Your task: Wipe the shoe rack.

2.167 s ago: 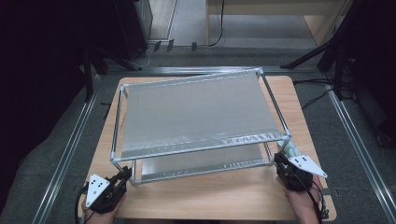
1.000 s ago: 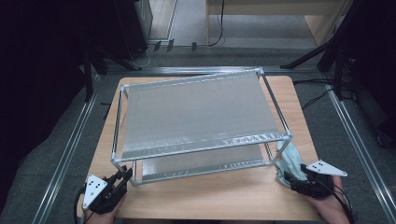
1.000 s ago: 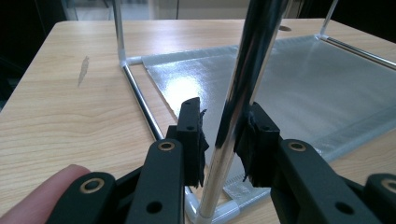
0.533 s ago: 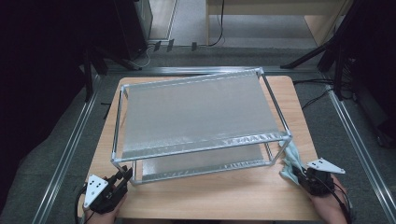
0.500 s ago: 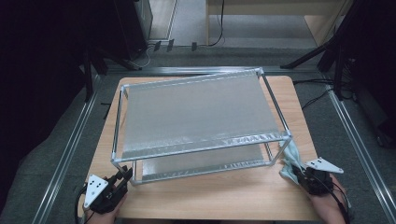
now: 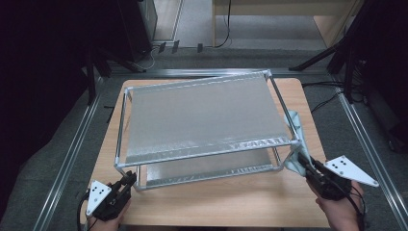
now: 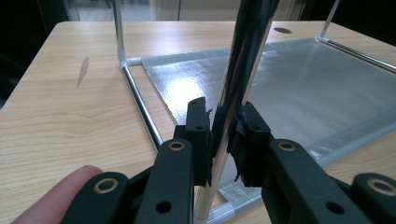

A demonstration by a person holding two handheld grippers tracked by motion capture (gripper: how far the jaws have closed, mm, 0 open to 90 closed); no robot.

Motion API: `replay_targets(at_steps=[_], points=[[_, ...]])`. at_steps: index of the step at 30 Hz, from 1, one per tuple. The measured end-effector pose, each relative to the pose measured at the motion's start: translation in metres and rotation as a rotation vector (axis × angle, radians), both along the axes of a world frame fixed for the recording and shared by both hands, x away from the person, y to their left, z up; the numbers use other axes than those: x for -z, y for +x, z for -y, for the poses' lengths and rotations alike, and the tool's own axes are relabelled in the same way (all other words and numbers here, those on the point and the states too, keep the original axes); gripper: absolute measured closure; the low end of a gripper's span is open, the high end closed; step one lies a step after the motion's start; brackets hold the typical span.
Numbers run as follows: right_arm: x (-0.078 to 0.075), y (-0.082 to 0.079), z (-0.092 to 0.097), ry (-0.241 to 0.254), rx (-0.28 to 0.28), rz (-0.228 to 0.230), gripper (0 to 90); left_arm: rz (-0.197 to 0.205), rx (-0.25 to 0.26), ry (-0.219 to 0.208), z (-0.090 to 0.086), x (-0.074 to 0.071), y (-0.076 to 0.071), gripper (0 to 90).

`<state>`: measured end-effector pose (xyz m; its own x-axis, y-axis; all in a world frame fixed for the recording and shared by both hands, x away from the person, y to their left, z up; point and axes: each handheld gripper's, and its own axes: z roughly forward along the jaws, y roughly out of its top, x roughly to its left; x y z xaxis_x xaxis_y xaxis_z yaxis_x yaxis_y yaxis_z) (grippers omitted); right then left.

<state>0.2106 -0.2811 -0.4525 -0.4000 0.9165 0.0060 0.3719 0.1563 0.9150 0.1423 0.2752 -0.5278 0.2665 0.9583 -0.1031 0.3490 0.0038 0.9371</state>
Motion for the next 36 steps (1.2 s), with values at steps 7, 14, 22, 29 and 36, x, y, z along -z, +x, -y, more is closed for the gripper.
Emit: replay_targets(at_steps=[7, 14, 22, 29, 36], points=[[0.06, 0.02, -0.005, -0.099, -0.011, -0.227, 83.6, 0.002, 0.003, 0.002, 0.0, 0.0, 0.001, 78.8], [0.022, 0.008, -0.006, -0.037, 0.003, -0.085, 83.2, 0.004, 0.005, -0.003, 0.0, 0.001, 0.001, 78.7], [0.007, -0.003, -0.024, -0.007, -0.041, -0.016, 82.9, 0.009, -0.014, -0.013, -0.001, 0.002, 0.003, 78.6], [0.06, 0.016, -0.06, -0.149, -0.139, -0.213, 82.4, 0.011, 0.003, -0.009, 0.001, 0.002, 0.001, 78.6], [0.049, 0.015, -0.058, -0.108, -0.027, -0.122, 82.1, 0.009, 0.013, -0.017, -0.001, 0.002, 0.001, 78.1]])
